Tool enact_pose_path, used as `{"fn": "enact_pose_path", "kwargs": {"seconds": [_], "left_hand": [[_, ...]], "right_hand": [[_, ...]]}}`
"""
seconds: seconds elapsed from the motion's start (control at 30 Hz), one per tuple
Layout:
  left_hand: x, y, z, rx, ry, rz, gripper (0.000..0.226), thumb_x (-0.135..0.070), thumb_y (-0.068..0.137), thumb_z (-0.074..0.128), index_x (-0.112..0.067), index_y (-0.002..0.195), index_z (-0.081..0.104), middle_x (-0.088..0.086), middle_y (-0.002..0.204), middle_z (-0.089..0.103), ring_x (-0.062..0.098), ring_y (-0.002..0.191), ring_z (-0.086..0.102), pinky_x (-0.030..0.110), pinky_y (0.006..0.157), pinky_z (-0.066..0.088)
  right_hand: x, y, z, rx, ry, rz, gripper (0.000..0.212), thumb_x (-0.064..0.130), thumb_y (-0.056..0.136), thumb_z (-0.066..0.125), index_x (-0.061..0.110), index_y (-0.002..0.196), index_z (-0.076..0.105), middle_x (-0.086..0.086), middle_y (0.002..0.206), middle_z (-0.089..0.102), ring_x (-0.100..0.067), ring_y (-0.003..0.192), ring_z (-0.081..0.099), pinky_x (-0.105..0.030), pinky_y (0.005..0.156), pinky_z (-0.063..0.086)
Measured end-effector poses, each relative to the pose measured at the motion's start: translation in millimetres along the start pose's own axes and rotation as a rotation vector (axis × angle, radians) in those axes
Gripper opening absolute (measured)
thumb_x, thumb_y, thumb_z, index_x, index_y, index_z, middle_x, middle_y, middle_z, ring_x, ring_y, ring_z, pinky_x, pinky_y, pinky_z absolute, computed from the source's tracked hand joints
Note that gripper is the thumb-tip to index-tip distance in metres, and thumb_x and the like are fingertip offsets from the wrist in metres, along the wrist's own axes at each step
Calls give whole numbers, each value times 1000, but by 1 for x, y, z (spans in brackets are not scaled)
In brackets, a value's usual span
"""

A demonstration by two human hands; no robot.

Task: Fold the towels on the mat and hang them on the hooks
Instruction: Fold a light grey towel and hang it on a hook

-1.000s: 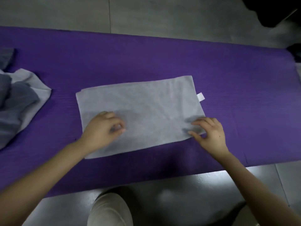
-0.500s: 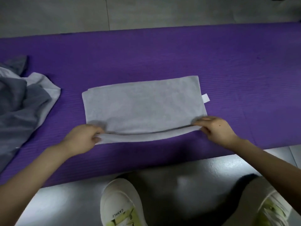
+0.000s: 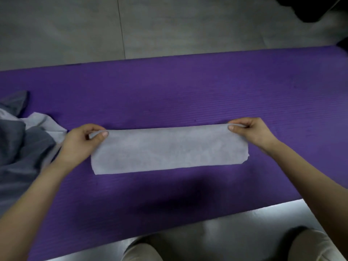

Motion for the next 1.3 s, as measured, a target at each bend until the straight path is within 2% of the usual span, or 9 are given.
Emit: {"fn": "enact_pose_path", "kwargs": {"seconds": [0.17,0.27,0.4,0.5,0.6,0.73,0.97,1.13,1.3], "left_hand": [[15,22,14,4,238,-51,9,-23,87,62,-17,90,68,2,87,66,23,90,61,28,77,42],[17,22,22,-108,533,11,16,-23,84,65,-15,97,71,13,99,66,39,93,57,45,82,44],[-18,-2,42,-361,549,372,23,-16,75,53,-10,89,70,13,91,62,36,80,54,42,71,40],[-49,-33,82,-147,354,679,20,-19,84,52,-11,85,70,6,91,64,30,83,58,39,78,43],[-56,-54,124,88,358,811,23,-28,88,54,-17,98,71,0,105,66,22,101,56,36,93,44],[-55,-59,149,188,591,790,45,-47,87,44,-23,122,60,0,127,58,20,121,46,41,100,42],[-65,-63,161,58,694,754,46,-47,81,57,-18,117,57,3,115,60,23,107,54,40,94,41],[-92,-61,147,-10,463,626,28,-34,79,65,-10,93,63,4,85,67,24,70,64,34,64,51],[-127,-44,92,245,192,311,59,-66,70,42,-24,105,62,-4,92,70,20,87,64,33,74,47]], "right_hand": [[-15,40,16,-32,-93,65,13,19,81,72,19,94,72,6,89,69,-7,87,66,-28,85,52],[-25,50,18,-141,-564,16,25,47,78,69,33,99,71,6,104,62,-19,109,54,-38,100,39],[-5,22,32,-493,-819,-500,40,52,83,50,21,97,72,-4,94,61,-31,86,54,-39,78,34],[-4,-21,60,-239,-777,-912,30,50,91,48,25,95,66,1,93,65,-21,85,54,-34,79,32],[-33,-38,82,-8,-956,-983,43,60,83,55,25,106,65,1,110,64,-20,103,54,-39,94,35],[-51,-29,86,11,-1117,-967,46,56,84,55,25,118,55,-3,120,62,-23,109,50,-44,96,35],[-16,-29,86,-33,-948,-966,23,23,90,50,21,97,71,6,96,70,-21,86,65,-34,81,44],[40,-28,73,-12,-959,-941,31,31,86,42,21,88,71,6,77,69,-22,72,62,-39,88,33],[81,-13,63,-7,-959,-771,43,45,82,39,24,100,71,1,88,70,-28,90,60,-57,98,31]]}}
Point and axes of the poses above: each hand's wrist, its own y-axis towards the middle knuckle, its own z-axis out of the palm, x = y × z, the point moved 2 cm from there along y, towards the middle knuckle
